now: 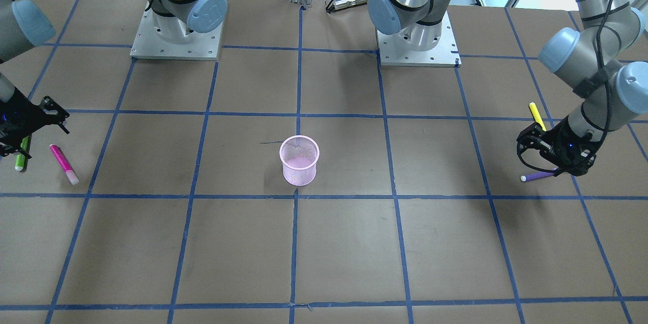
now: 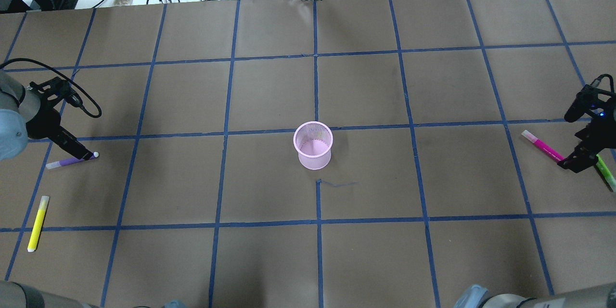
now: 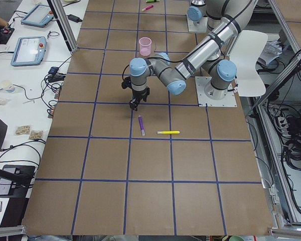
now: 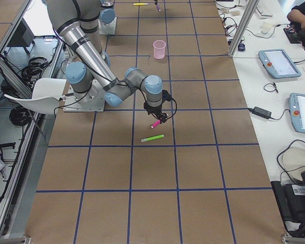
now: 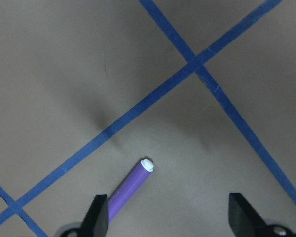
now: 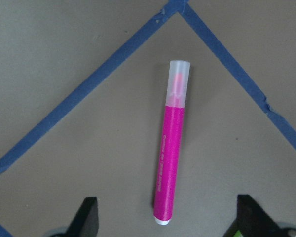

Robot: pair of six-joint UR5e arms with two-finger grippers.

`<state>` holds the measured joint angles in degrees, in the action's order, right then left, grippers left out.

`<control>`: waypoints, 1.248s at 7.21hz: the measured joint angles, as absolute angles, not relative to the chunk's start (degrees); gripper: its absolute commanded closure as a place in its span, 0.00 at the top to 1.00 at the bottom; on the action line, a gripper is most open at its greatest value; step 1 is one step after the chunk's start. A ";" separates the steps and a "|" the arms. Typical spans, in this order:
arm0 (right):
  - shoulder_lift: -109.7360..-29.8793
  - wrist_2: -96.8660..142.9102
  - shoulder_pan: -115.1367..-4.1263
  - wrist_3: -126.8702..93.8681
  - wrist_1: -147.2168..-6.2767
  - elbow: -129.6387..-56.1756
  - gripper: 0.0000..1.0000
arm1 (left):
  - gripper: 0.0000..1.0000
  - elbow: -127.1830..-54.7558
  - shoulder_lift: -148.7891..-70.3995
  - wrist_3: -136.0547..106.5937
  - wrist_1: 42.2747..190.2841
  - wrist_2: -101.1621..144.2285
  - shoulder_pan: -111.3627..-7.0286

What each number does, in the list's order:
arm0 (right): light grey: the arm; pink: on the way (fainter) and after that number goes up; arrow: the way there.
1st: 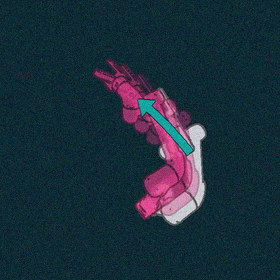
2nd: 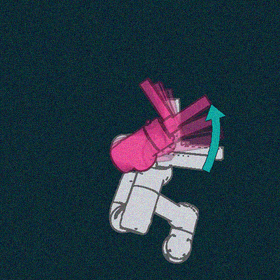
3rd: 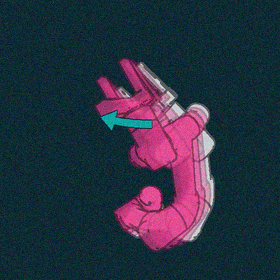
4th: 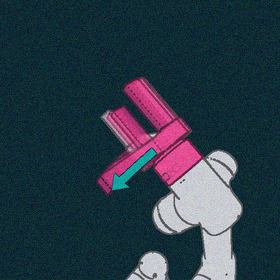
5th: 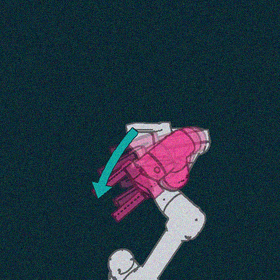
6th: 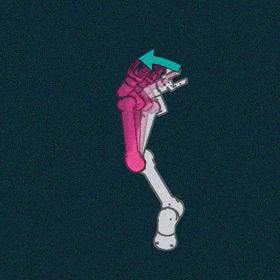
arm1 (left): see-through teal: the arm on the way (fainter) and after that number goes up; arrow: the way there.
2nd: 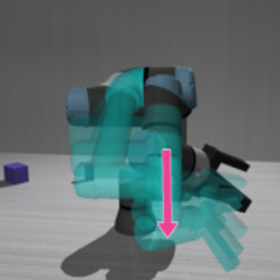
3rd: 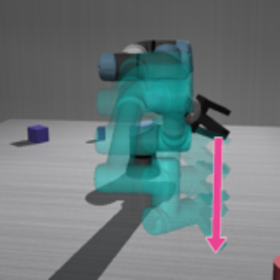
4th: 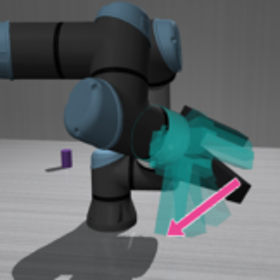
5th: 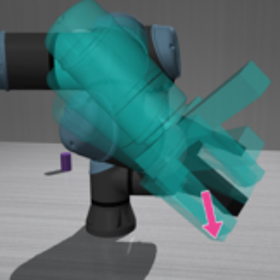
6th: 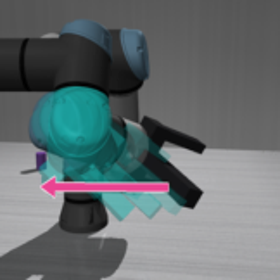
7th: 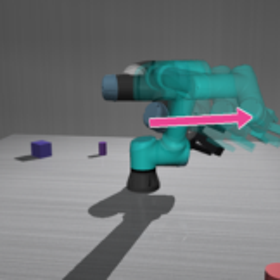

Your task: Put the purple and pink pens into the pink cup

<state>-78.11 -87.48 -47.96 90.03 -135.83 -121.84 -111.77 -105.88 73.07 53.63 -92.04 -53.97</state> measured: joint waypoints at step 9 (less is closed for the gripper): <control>-72.10 -88.39 -47.64 89.68 -135.97 -119.54 0.00 | 0.86 -112.17 -114.04 87.15 42.23 -87.80 -52.02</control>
<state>-72.10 -88.39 -47.64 89.68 -135.97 -119.54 -112.17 -114.04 87.15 42.23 -87.80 -52.02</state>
